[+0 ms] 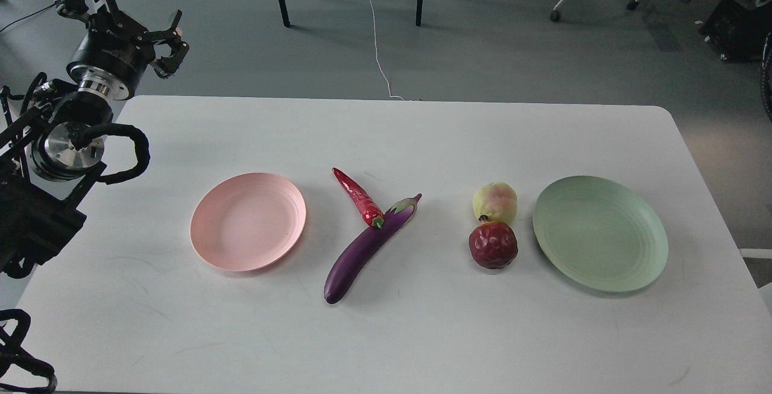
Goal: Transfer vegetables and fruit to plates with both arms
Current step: 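Move the right gripper toward the peach beside the green plate, then grasp the peach with the right gripper and lift it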
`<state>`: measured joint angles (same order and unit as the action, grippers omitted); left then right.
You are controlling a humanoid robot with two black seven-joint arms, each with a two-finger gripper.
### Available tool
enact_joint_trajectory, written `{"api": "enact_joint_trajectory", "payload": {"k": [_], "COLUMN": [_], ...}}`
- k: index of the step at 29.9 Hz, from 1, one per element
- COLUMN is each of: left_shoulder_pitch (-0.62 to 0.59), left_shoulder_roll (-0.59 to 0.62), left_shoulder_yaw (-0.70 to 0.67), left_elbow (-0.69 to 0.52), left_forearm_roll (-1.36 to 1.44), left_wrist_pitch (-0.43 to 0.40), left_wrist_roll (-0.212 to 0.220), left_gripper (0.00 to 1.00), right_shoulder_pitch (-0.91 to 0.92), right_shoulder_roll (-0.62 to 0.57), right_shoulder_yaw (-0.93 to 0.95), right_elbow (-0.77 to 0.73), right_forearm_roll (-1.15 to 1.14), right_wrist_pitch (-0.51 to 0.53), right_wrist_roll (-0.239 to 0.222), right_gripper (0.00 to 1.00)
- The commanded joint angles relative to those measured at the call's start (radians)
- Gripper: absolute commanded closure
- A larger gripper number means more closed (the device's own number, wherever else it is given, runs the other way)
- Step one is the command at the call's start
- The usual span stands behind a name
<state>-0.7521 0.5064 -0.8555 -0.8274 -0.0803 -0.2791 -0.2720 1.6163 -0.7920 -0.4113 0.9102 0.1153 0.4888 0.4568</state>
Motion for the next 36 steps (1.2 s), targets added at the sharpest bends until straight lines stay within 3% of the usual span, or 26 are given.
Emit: {"api": "enact_joint_trajectory", "payload": {"k": [1,7,11,15,17,24,36], "left_shoulder_pitch": [-0.001,-0.003,-0.001,0.0,0.0,0.002,0.004], "left_shoulder_roll": [-0.002,-0.006,-0.008,-0.003,0.0,0.001,0.001], "left_shoulder_yaw": [-0.002,0.006,0.015,0.015,0.016,0.016,0.018], "left_elbow": [-0.001,-0.001,-0.001,-0.001,-0.001,0.001,0.005], "left_forearm_roll": [0.0,0.002,0.004,0.004,0.004,0.004,0.005], "left_wrist_pitch": [0.0,0.0,0.001,-0.003,-0.015,-0.04,-0.04], "left_wrist_roll": [-0.001,-0.003,-0.001,-0.003,-0.003,-0.001,-0.001], "left_gripper": [0.02,0.02,0.02,0.02,0.02,0.02,0.02], "right_shoulder_pitch": [0.137,0.303,0.327,0.317,0.306,0.214,0.074], "right_shoulder_roll": [0.055,0.253,0.42,0.514,0.546,0.609,0.625], "right_shoulder_yaw": [-0.144,-0.384,-0.506,-0.575,-0.618,-0.771,-0.782], "right_elbow": [0.059,0.142,0.15,0.171,0.18,0.171,0.072], "right_forearm_roll": [-0.182,-0.33,-0.451,-0.59,-0.637,-0.743,-0.746], "right_wrist_pitch": [0.0,0.0,0.0,0.0,0.0,-0.113,-0.179], "right_wrist_roll": [0.0,0.0,0.0,0.006,0.029,0.032,0.032], "right_gripper": [0.02,0.02,0.02,0.02,0.03,0.03,0.03]}}
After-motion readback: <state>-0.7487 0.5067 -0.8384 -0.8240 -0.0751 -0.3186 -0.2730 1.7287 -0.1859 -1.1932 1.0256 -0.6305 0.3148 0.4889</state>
